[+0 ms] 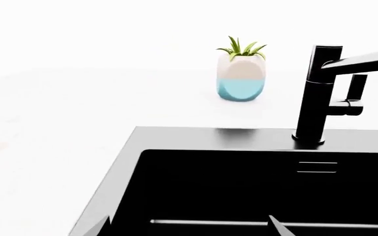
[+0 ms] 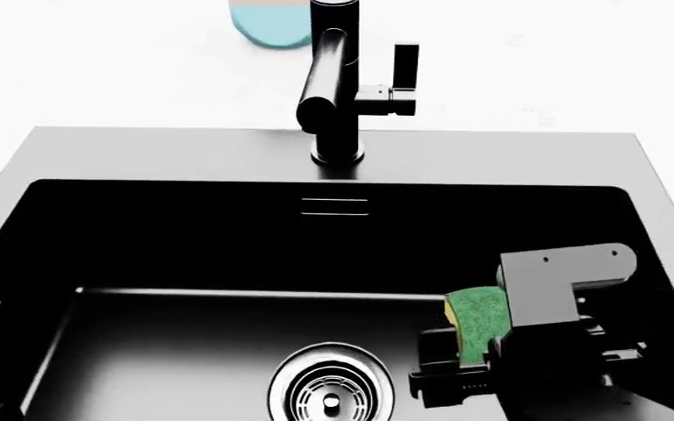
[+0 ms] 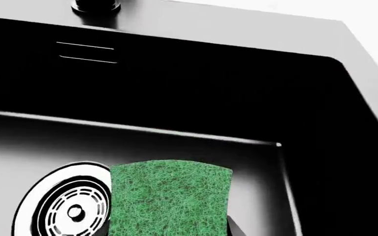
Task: Pick the pan and sponge and place them into the sink. Then turn on the water.
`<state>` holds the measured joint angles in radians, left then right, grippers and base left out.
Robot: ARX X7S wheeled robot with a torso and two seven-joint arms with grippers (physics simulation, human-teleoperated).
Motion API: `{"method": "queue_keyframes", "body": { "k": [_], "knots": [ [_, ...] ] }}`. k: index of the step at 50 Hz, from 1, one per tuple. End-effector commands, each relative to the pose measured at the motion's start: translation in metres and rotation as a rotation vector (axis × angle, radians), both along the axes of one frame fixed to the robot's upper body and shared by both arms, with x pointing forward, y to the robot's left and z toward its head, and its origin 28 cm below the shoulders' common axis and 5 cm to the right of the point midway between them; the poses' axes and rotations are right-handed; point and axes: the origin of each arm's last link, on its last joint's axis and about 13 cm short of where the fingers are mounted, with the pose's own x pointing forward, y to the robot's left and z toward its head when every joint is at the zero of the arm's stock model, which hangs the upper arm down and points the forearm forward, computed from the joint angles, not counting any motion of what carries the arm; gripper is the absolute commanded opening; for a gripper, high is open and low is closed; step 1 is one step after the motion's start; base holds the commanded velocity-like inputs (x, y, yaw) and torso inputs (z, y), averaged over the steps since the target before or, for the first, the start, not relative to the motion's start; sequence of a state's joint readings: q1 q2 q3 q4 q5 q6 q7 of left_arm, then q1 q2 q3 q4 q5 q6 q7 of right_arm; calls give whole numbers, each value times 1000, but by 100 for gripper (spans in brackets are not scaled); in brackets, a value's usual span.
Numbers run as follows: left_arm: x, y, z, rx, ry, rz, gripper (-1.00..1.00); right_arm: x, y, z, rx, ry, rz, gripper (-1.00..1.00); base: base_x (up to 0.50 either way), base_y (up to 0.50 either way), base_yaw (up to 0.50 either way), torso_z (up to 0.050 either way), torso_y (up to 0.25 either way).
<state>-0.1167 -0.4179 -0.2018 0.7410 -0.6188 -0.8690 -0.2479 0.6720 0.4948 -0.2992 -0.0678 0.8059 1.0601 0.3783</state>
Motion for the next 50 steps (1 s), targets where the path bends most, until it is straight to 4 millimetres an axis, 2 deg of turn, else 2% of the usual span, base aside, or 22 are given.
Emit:
{"method": "queue_keyframes", "body": {
  "k": [1, 7, 22, 31, 32, 41, 50],
  "knots": [
    [1, 0, 0, 1, 0, 4, 100, 25, -3, -34, -40, 92, -7, -100, 0, 0, 0, 0, 0],
    [-3, 3, 0, 2, 0, 10, 100, 37, -8, -52, -63, 133, -33, -100, 0, 0, 0, 0, 0],
    [-4, 4, 0, 4, 3, 16, 100, 44, -17, -82, -80, 218, -70, -100, 0, 0, 0, 0, 0],
    [-4, 4, 0, 4, 4, 18, 100, 47, -17, -84, -89, 227, -70, -100, 0, 0, 0, 0, 0],
    [-2, 3, 0, 5, 4, 17, 100, 47, -17, -82, -92, 224, -71, 100, 0, 0, 0, 0, 0],
    [-4, 4, -1, 2, 6, 19, 100, 42, -18, -73, -91, 207, -70, 100, 0, 0, 0, 0, 0],
    [-4, 4, 0, 6, 7, 12, 100, 35, -22, -31, -76, 89, -85, 100, 0, 0, 0, 0, 0]
  ]
}}
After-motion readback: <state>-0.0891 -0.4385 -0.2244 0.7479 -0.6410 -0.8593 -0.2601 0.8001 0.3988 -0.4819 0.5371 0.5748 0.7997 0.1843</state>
